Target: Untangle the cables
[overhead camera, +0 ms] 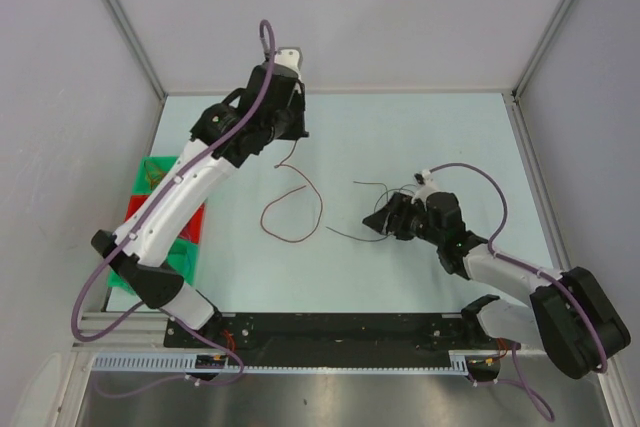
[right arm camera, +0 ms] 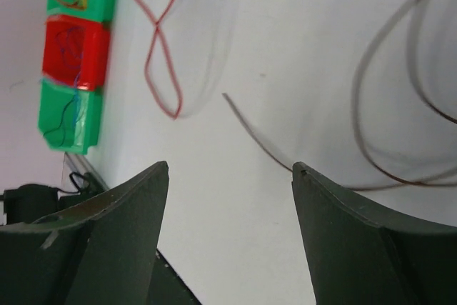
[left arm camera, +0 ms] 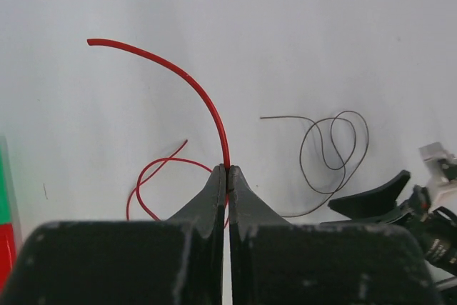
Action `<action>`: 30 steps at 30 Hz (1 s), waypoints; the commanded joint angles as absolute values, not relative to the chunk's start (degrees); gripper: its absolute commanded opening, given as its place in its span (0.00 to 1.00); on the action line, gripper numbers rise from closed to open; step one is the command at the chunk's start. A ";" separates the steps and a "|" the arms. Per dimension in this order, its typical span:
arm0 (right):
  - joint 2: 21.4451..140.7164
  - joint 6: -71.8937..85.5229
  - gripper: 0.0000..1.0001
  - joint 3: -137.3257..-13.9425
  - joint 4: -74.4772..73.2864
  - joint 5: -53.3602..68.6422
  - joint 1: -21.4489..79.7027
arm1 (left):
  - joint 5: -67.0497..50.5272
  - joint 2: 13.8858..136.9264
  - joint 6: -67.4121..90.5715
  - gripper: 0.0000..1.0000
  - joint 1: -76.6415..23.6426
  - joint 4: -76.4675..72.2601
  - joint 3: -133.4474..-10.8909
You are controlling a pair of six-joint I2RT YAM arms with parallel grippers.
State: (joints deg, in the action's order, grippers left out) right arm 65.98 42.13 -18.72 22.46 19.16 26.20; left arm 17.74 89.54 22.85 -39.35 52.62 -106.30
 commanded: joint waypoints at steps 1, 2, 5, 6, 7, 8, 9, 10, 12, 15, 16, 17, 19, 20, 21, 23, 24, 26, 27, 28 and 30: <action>64.60 38.76 0.75 -25.39 23.72 14.79 32.77 | 16.26 86.49 20.83 0.00 -39.37 56.60 -112.75; 66.08 38.93 0.75 -26.10 24.43 13.90 35.22 | 16.17 86.48 20.57 0.00 -39.29 56.69 -113.11; 71.77 39.90 0.75 -29.43 25.93 10.12 38.22 | 16.17 86.22 20.30 0.00 -39.37 57.13 -113.99; 73.55 40.25 0.74 -30.66 25.41 8.72 38.49 | 16.17 86.22 20.22 0.00 -39.37 57.04 -113.91; 75.74 40.78 0.74 -32.85 25.40 8.01 38.84 | 16.17 86.13 20.13 0.00 -39.29 57.04 -113.65; 77.59 40.96 0.73 -33.57 26.44 8.43 39.46 | 16.08 85.96 20.13 0.00 -39.29 57.04 -113.64; 81.26 41.13 0.73 -34.53 27.67 8.61 39.98 | 15.91 85.87 19.95 0.00 -39.11 57.04 -113.64; 82.95 41.22 0.73 -35.41 29.08 8.27 40.51 | 15.56 85.78 19.95 0.00 -38.94 56.95 -113.56; 88.47 41.22 0.72 -39.01 29.53 7.83 42.27 | 15.12 85.26 19.69 0.00 -38.67 56.78 -113.55; 93.15 41.57 0.70 -43.94 29.61 6.86 43.94 | 13.98 84.90 19.16 0.00 -37.71 56.60 -113.55; 95.51 41.75 0.70 -44.90 29.62 6.51 44.38 | 13.54 84.82 18.90 0.00 -37.44 56.60 -113.55; 96.58 41.92 0.70 -46.39 29.79 6.16 44.73 | 13.36 84.73 18.81 0.00 -37.35 56.60 -113.47; 99.47 42.01 0.66 -48.16 29.71 5.54 45.61 | 12.92 84.11 18.55 0.00 -36.74 56.51 -112.86; 100.19 42.10 0.63 -48.77 29.62 5.28 45.70 | 12.40 83.94 18.54 0.00 -36.56 56.34 -112.59; 100.89 42.27 0.60 -50.00 29.45 4.75 45.96 | 12.22 83.33 18.46 0.00 -36.13 56.16 -112.15; 102.21 42.28 0.47 -50.97 29.09 3.96 46.40 | 11.26 82.71 18.28 0.00 -35.60 55.64 -110.66; 102.65 42.19 0.41 -51.76 28.83 3.61 46.58 | 10.82 82.36 18.28 0.00 -34.99 55.37 -110.05; 103.27 41.75 0.28 -52.73 28.13 2.99 47.11 | 10.29 81.22 18.28 0.00 -34.37 54.85 -108.55; 103.45 41.49 0.23 -53.52 27.34 2.64 47.28 | 9.67 80.95 18.28 0.00 -33.76 54.67 -107.94; 103.27 40.79 0.14 -53.87 26.81 2.20 47.63 | 9.49 80.25 18.37 0.00 -33.49 54.58 -107.15; 102.48 40.08 0.04 -54.49 25.41 1.50 47.90 | 8.71 79.72 18.54 0.00 -32.61 54.32 -106.35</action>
